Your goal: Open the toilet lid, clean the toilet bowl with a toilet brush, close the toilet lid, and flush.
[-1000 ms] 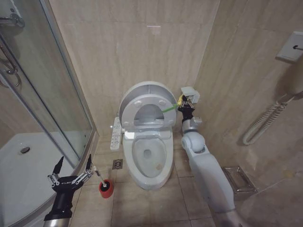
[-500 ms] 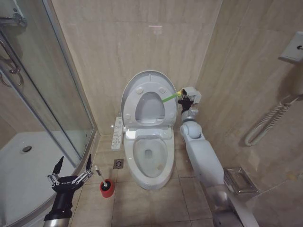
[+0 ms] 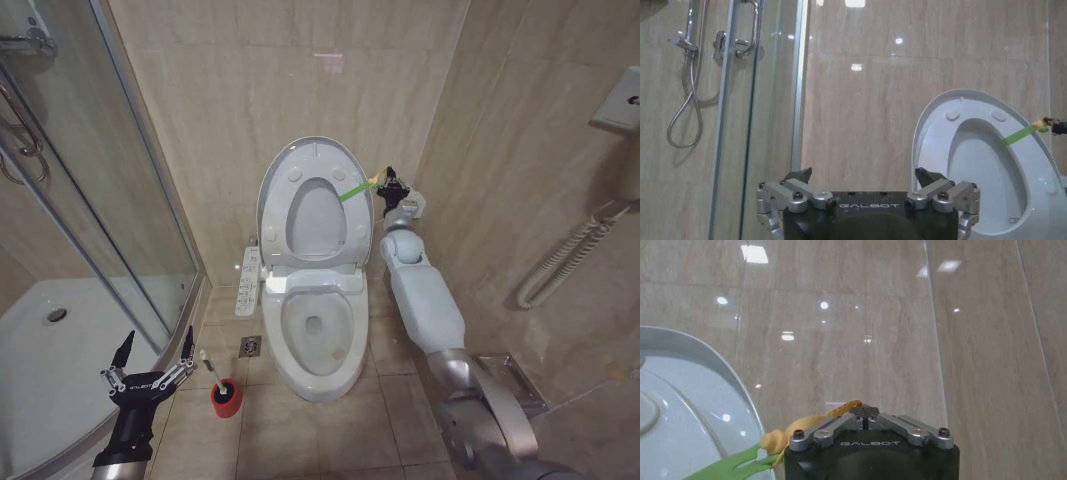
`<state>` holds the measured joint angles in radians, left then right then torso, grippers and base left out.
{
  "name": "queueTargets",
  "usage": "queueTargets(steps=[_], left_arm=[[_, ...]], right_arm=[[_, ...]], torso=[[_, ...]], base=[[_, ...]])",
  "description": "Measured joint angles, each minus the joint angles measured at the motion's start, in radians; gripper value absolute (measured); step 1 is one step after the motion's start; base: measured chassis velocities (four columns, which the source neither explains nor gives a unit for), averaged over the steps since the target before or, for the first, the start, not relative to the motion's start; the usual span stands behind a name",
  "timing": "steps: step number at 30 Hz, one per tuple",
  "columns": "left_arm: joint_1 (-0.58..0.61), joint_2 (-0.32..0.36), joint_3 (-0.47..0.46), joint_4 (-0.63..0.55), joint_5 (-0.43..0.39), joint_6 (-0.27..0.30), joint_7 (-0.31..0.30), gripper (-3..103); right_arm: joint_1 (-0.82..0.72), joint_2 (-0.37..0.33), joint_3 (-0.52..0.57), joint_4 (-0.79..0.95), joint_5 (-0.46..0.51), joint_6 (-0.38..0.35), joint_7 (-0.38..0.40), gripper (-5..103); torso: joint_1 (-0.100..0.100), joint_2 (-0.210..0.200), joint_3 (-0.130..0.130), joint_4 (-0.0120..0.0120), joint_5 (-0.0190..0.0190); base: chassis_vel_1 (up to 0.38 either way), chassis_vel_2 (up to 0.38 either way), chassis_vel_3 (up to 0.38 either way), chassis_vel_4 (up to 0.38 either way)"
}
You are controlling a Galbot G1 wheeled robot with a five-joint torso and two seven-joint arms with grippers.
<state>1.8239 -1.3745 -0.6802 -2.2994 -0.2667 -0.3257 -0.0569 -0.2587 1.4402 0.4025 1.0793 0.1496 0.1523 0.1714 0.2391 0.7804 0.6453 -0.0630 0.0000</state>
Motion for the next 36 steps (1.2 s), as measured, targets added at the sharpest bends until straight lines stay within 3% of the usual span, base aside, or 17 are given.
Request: queueTargets(steps=[12,36], left_arm=[[0.000,0.000,0.000,0.000,0.000,0.000,0.000,100],[0.000,0.000,0.000,0.000,0.000,0.000,0.000,100]], right_arm=[[0.103,0.046,0.013,-0.176,-0.070,0.055,-0.009,0],[0.111,0.033,0.006,-0.175,-0.063,0.054,-0.024,0]], torso=[[0.000,0.000,0.000,-0.0001,0.0000],[0.000,0.000,0.000,-0.0001,0.0000]], base=[[0.000,0.000,0.000,0.000],[0.000,0.000,0.000,0.000]])
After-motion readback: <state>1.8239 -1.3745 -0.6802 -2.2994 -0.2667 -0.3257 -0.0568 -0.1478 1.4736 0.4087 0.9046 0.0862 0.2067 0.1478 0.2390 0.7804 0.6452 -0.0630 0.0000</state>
